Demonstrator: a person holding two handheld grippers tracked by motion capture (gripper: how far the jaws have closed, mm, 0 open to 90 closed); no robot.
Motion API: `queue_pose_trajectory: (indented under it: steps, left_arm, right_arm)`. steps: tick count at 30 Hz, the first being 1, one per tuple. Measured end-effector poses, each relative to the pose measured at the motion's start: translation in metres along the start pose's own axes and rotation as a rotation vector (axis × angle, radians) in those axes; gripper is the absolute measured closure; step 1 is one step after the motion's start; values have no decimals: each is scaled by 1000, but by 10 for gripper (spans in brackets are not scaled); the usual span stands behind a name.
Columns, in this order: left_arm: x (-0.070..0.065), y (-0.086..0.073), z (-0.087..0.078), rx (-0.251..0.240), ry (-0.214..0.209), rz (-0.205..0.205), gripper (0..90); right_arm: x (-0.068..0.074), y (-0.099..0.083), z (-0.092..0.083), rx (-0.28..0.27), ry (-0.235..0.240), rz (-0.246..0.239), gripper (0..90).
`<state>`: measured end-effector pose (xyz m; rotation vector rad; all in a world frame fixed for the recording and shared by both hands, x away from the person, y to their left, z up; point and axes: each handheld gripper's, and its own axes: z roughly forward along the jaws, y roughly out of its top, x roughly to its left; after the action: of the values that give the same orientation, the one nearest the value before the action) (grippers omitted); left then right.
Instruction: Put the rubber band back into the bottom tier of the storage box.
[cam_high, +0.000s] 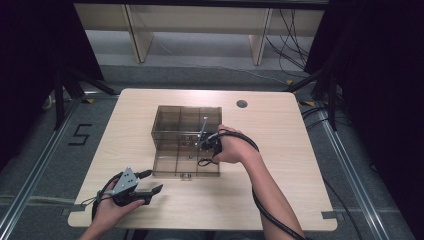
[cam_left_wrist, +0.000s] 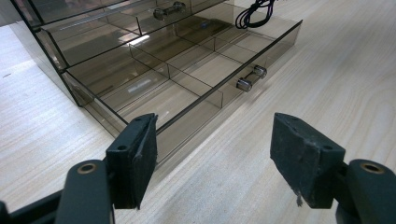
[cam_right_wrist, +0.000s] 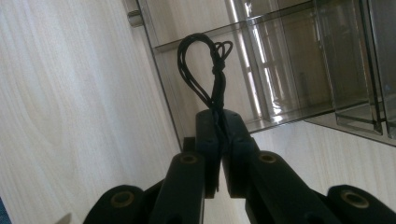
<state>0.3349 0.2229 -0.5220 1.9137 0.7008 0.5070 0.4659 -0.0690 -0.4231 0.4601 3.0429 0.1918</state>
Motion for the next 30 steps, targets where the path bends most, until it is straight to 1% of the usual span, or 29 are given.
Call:
queue_pose_trajectory:
  steps: [2,3,6,7,10,11,12,14,15,16,17,18,19,22,23,24,25,28,29,30]
  left_arm:
    - [0,0,1,-8,-7,-2,316]
    - [0,0,1,-9,-7,-1,316]
    - [0,0,0,-8,-2,-1,316]
    - [0,0,0,-8,-3,-2,316]
    - [0,0,1,-12,-5,-1,316]
    - [0,0,0,-11,-5,-1,316]
    - [0,0,0,-10,-3,-1,316]
    - [0,0,0,-7,-3,-2,316]
    - [0,0,0,-8,-3,-2,316]
    - [0,0,0,-7,-5,-1,316]
    - [0,-1,1,-11,-5,-3,316]
    - [0,0,0,-8,-2,-1,316]
    - [0,-1,1,-10,-6,-1,316]
    - [0,0,0,-7,-6,2,316]
    - [0,0,0,-7,-6,2,316]
    - [0,0,0,-7,-6,2,316]
    - [0,0,0,-7,-6,2,316]
    - [0,0,0,-7,-7,2,316]
    - [-1,-1,0,-7,-6,-3,316]
    - [-1,-1,0,-7,-6,-4,315]
  right_arm:
    - [-2,0,1,-5,7,-15,872]
    - [-2,1,1,1,6,-9,872]
    - [-1,2,2,-5,5,-7,872]
    - [-2,2,3,-10,6,-15,871]
    - [-2,3,5,-8,6,-5,871]
    - [-1,2,6,-6,12,21,871]
    - [-4,2,6,-12,4,-14,871]
    - [-4,3,8,-11,6,-4,871]
    - [-3,2,8,-16,14,22,871]
    - [-5,3,8,-9,3,0,871]
    - [-5,2,8,-9,-5,7,871]
    - [-6,3,9,-15,-7,-5,872]
    - [-7,3,10,-33,-4,-22,872]
    - [-8,3,12,-32,-2,-14,871]
    - [-9,2,13,-32,-6,-27,871]
    - [-8,3,13,-28,-4,-12,871]
    - [-9,3,14,-29,-9,-19,871]
    - [-9,2,15,-23,-14,-4,871]
    - [-8,3,15,-6,-7,17,871]
    - [-8,3,16,-9,-5,11,870]
